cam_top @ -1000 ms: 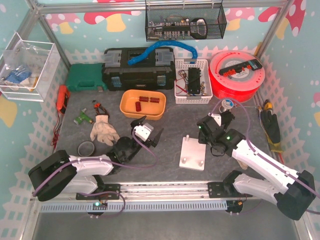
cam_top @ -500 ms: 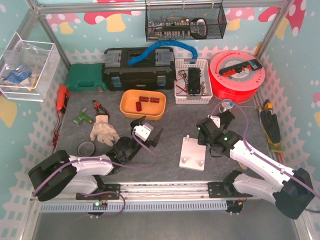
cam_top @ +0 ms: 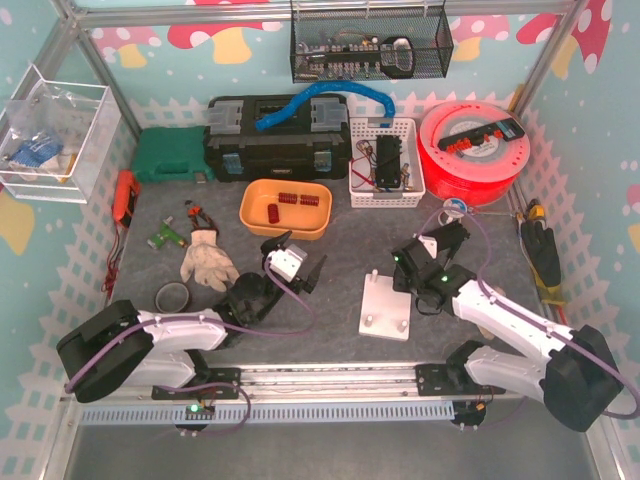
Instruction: Install the large spring
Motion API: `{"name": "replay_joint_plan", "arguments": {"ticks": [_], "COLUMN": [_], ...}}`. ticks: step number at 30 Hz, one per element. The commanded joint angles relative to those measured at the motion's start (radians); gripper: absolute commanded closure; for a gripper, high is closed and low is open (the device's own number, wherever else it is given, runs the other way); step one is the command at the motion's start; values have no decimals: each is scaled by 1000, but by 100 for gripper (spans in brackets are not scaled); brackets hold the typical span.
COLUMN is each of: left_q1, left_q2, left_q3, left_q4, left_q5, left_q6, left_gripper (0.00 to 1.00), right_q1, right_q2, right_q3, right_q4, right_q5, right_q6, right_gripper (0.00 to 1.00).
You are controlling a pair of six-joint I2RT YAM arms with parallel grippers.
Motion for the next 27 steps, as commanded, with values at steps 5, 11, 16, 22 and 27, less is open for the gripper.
{"name": "replay_joint_plan", "arguments": {"ticks": [5, 11, 16, 22, 27], "left_q1": [5, 7, 12, 89, 217], "left_q2": [-4, 14, 43, 26, -12], "left_q3": [20, 23, 54, 167, 232], "left_q4": [2, 21, -2, -254, -407], "left_q5": [-29, -84, -169, -186, -100], "left_q6": [2, -10, -81, -244, -440], "left_gripper": [1, 1, 1, 1, 1], "right_q1": [-39, -51, -65, -66, -66], "right_q2": [38, 2, -61, -96, -71], "right_q3": [-36, -26, -4, 108, 168], "right_q4": [95, 95, 86, 127, 232], "right_q5": [-47, -45, -45, -11, 18], "right_q6": [-11, -33, -64, -230, -352], "right_gripper": [73, 57, 44, 25, 9]}}
